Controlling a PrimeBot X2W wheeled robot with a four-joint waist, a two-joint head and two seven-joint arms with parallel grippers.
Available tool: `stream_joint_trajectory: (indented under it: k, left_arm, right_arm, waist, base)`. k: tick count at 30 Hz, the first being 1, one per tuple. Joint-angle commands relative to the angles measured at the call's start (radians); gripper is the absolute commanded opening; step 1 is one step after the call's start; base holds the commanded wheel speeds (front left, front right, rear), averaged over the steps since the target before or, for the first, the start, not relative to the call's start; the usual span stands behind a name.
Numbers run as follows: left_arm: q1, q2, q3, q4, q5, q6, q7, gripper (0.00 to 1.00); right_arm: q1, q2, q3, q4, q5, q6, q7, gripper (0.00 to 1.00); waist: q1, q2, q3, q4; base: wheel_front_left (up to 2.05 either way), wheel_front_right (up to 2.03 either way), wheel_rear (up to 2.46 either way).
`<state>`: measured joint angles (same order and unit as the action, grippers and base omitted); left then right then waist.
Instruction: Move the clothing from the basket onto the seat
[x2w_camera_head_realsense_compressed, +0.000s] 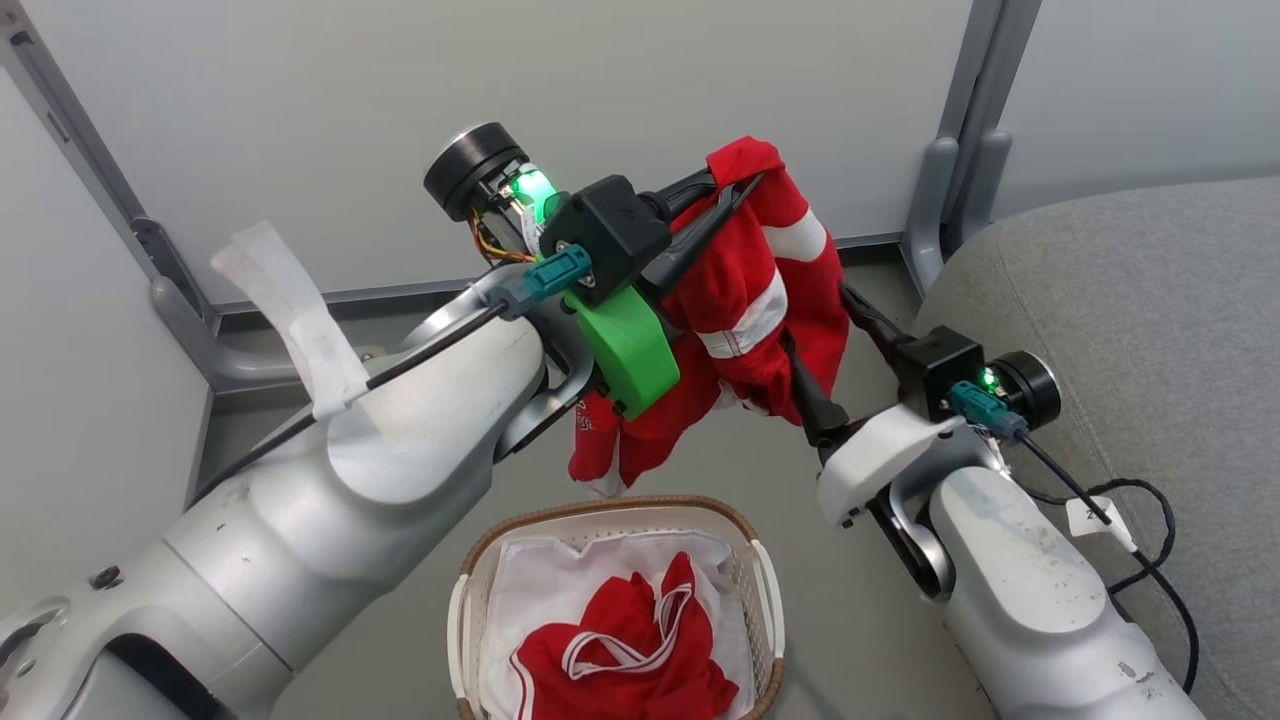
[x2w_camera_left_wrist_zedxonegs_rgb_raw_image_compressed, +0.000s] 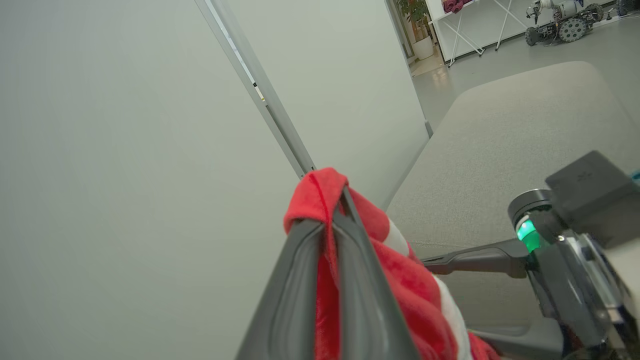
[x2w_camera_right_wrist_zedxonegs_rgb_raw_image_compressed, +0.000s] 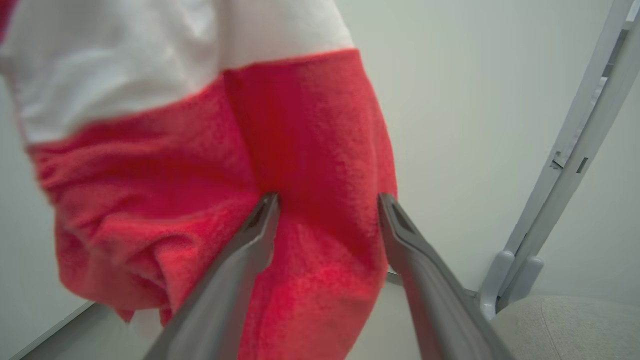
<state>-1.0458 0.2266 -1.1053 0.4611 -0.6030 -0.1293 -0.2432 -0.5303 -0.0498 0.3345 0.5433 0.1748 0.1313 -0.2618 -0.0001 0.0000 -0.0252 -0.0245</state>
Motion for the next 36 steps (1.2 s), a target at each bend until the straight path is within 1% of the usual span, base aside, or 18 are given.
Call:
stream_joint_trajectory:
  k: [1, 6, 11, 12, 13, 14, 15, 16, 19, 24, 30, 36]
  left_arm:
    - [-0.018, -0.001, -0.003, -0.003, -0.003, -0.001, -0.005, 0.0]
    - [-0.016, -0.006, -0.01, -0.012, -0.008, -0.001, -0.006, 0.0]
    - [-0.013, -0.008, -0.016, -0.018, -0.013, -0.001, -0.006, 0.0]
    - [-0.011, -0.007, -0.017, -0.019, -0.015, -0.001, -0.007, 0.0]
    - [-0.009, -0.005, -0.018, -0.017, -0.017, -0.001, -0.007, 0.0]
    - [-0.007, -0.004, -0.02, -0.016, -0.02, -0.001, -0.007, 0.0]
    - [-0.005, -0.002, -0.021, -0.014, -0.022, -0.001, -0.007, 0.0]
    - [-0.002, 0.0, -0.02, -0.01, -0.025, -0.001, -0.007, 0.0]
    - [0.007, 0.009, -0.014, 0.001, -0.038, -0.001, -0.008, 0.0]
    - [0.023, 0.036, -0.004, 0.024, -0.053, 0.002, -0.01, 0.0]
    - [0.039, 0.066, 0.013, 0.05, -0.071, 0.007, -0.014, 0.0]
    - [0.06, 0.079, 0.021, 0.07, -0.081, 0.011, -0.015, 0.0]
  right_arm:
    - [-0.022, -0.01, 0.022, 0.018, 0.007, -0.001, -0.005, 1.0]
    - [-0.074, -0.02, 0.134, 0.085, 0.059, -0.001, -0.005, 1.0]
    - [-0.143, -0.022, 0.239, 0.125, 0.114, -0.001, -0.005, 1.0]
    - [-0.157, -0.022, 0.262, 0.131, 0.127, -0.001, -0.005, 0.79]
    - [-0.165, -0.022, 0.279, 0.136, 0.136, -0.001, -0.005, 0.49]
    - [-0.179, -0.023, 0.3, 0.141, 0.146, -0.001, -0.005, 0.24]
    - [-0.189, -0.025, 0.315, 0.144, 0.155, -0.001, -0.005, 0.08]
    - [-0.199, -0.027, 0.331, 0.146, 0.163, -0.001, -0.005, 0.0]
    - [-0.213, -0.035, 0.35, 0.141, 0.175, -0.001, -0.005, 0.0]
    - [-0.198, -0.058, 0.349, 0.119, 0.176, -0.001, -0.005, 0.0]
    - [-0.167, -0.088, 0.325, 0.091, 0.162, -0.001, -0.005, 0.0]
    - [-0.145, -0.106, 0.266, 0.042, 0.135, -0.001, -0.005, 0.0]
  waist:
    - [0.0001, 0.0, 0.0, 0.004]
    - [0.0001, 0.0, -0.001, 0.012]
    - [0.0001, 0.0, 0.0, 0.02]
    - [0.0001, 0.0, 0.0, 0.022]
    - [0.0001, 0.0, 0.0, 0.023]
    - [0.0001, 0.0, 0.0, 0.025]
    - [0.0001, 0.0, 0.0, 0.027]
    - [0.0001, 0.0, -0.001, 0.028]
    - [0.0001, 0.0, -0.002, 0.031]
    - [0.0001, 0.0, -0.004, 0.028]
    - [0.0001, 0.0, -0.002, 0.014]
    - [0.0001, 0.0, 0.0, -0.002]
  base:
    - [0.0, 0.0, 0.0]
    - [0.0, 0.0, 0.0]
    - [0.0, 0.0, 0.0]
    - [0.0, 0.0, 0.0]
    - [0.0, 0.0, 0.0]
    - [0.0, 0.0, 0.0]
    - [0.0, 0.0, 0.0]
    - [0.0, 0.0, 0.0]
    - [0.0, 0.0, 0.0]
    - [0.0, 0.0, 0.0]
    - [0.0, 0.0, 0.0]
    - [0.0, 0.0, 0.0]
